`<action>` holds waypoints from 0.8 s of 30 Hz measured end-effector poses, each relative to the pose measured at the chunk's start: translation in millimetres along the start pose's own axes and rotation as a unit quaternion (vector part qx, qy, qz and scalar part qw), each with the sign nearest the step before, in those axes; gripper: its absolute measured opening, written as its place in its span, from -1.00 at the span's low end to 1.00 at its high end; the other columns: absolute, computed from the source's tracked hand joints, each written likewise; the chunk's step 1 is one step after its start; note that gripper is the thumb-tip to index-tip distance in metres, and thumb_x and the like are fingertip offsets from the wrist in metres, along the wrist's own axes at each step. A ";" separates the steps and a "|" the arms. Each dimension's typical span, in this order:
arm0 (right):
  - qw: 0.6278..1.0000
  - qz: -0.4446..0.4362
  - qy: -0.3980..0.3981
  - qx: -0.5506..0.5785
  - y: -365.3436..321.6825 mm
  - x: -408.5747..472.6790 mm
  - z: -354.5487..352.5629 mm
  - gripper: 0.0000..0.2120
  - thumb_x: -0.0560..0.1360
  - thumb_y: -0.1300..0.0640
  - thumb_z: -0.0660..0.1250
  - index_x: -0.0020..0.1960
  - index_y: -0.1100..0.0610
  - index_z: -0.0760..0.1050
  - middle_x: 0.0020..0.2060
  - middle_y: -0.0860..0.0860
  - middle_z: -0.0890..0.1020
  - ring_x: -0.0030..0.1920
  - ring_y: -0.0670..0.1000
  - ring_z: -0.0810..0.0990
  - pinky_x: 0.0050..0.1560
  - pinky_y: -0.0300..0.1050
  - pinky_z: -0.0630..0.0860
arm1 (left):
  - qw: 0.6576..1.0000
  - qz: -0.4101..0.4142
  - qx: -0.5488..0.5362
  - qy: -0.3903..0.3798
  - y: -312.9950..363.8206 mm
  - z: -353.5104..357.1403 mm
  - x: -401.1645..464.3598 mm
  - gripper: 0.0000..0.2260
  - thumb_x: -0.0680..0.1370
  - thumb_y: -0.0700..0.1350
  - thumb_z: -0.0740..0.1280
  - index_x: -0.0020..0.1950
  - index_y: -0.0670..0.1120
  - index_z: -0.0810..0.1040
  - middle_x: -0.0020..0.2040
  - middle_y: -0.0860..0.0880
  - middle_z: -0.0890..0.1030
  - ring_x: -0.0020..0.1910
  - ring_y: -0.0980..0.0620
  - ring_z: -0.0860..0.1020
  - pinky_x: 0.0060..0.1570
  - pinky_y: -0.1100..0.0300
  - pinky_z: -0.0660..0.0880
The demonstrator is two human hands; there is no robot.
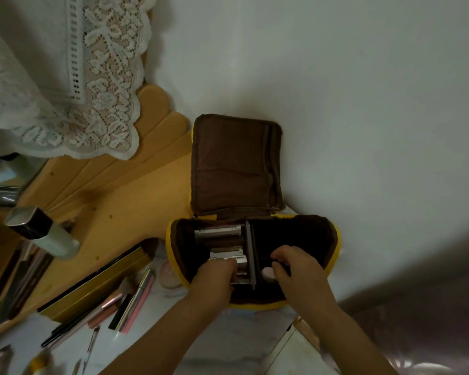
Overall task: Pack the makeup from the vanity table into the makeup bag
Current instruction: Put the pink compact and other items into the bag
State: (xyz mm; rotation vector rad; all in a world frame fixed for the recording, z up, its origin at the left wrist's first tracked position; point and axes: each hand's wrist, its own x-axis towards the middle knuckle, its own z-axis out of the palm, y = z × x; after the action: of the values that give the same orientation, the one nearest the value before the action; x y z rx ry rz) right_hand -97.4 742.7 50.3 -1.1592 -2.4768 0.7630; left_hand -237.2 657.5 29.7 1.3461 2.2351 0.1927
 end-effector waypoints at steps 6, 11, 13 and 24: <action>1.000 -0.002 -0.010 -0.006 0.4 -9.1 1.8 -0.88 0.52 0.16 0.26 0.02 0.11 0.53 -0.08 0.00 0.56 -0.03 -0.02 0.50 -0.02 -0.17 0.47 | 0.995 -0.009 0.104 -0.004 0.9 14.3 7.8 -0.74 0.52 -0.28 0.24 0.19 -0.18 0.52 0.20 -0.14 0.55 0.20 -0.10 0.50 0.09 0.20 0.43; 1.000 -0.016 -0.011 -0.014 -2.2 -11.0 1.8 -0.89 0.53 0.16 0.25 0.00 0.10 0.54 -0.12 -0.02 0.54 -0.06 -0.03 0.49 -0.04 -0.20 0.45 | 0.987 -0.010 0.158 -0.023 6.9 5.7 5.2 -0.78 0.52 -0.26 0.25 0.14 -0.20 0.55 0.16 -0.15 0.56 0.17 -0.12 0.52 0.13 0.11 0.45; 1.000 -0.023 -0.013 -0.014 -2.3 -11.4 0.8 -0.90 0.53 0.16 0.26 -0.01 0.09 0.54 -0.14 -0.05 0.51 -0.07 -0.05 0.48 -0.05 -0.25 0.43 | 0.989 -0.018 0.146 -0.024 4.7 5.7 1.7 -0.79 0.54 -0.15 0.27 0.12 -0.19 0.56 0.14 -0.16 0.58 0.15 -0.13 0.52 0.13 0.07 0.46; 0.993 -0.093 -0.064 0.039 -30.3 -12.5 12.3 -0.81 0.50 0.32 0.27 -0.15 0.05 0.50 -0.31 -0.09 0.52 -0.26 -0.16 0.48 -0.28 -0.38 0.36 | 0.972 0.016 -0.123 0.198 -39.1 -3.5 -83.9 -0.73 0.53 -0.08 0.15 -0.02 -0.16 0.60 -0.06 -0.10 0.63 -0.04 -0.02 0.55 -0.03 0.14 0.43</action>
State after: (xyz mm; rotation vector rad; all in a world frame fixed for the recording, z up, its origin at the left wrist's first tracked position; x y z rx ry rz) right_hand -114.0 712.7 57.3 -0.8609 -2.5870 0.8964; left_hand -238.4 566.7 48.0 1.2950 2.4066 0.7853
